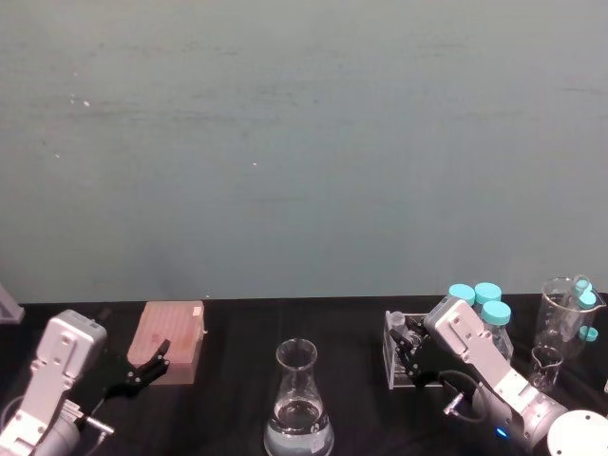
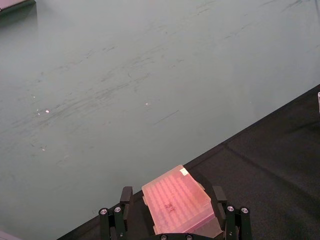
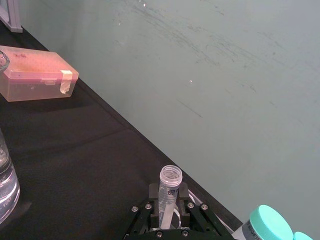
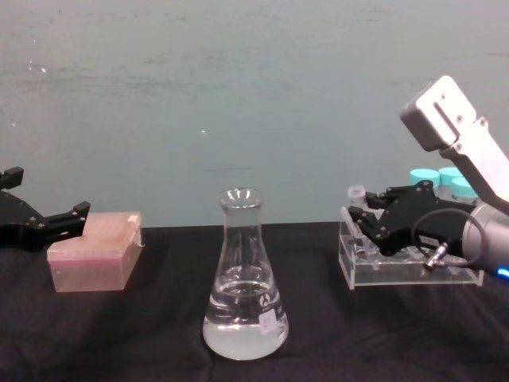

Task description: Pour the liquid from the test tube into the beaker using one hand.

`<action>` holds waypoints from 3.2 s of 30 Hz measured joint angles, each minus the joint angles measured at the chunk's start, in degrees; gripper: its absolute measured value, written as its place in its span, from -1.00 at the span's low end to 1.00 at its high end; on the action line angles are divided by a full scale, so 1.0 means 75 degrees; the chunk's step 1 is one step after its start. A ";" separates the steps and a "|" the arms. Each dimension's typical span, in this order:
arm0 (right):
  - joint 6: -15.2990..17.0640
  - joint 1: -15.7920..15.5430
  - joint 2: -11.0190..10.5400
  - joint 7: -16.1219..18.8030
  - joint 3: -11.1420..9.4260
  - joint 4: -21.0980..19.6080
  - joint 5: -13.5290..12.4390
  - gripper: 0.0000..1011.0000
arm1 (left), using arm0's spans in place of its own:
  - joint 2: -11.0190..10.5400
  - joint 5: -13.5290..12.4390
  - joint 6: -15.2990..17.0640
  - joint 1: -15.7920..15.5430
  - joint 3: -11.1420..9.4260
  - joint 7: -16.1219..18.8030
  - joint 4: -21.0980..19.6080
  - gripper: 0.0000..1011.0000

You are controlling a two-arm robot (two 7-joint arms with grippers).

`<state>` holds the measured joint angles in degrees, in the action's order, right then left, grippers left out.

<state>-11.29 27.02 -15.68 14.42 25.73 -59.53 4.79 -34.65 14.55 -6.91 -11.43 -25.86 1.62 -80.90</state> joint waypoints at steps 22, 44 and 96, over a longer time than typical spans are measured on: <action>-0.0002 -0.0067 0.0014 0.0046 -0.0109 -0.0063 0.0024 -0.56 | 0.0000 0.0000 0.0000 0.0000 0.0000 0.0000 0.0000 0.98; 0.0194 -0.0353 0.0081 0.0388 -0.0589 -0.0397 0.0016 -0.56 | 0.0000 0.0000 0.0000 0.0000 0.0000 0.0000 0.0000 0.98; 0.0053 -0.0592 0.0161 0.0559 -0.1024 -0.1480 -0.0495 -0.56 | 0.0001 0.0000 0.0000 0.0000 0.0000 0.0000 0.0000 0.98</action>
<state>-10.89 22.58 -14.47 18.62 18.05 -70.62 1.08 -34.64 14.55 -6.91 -11.44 -25.86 1.62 -80.90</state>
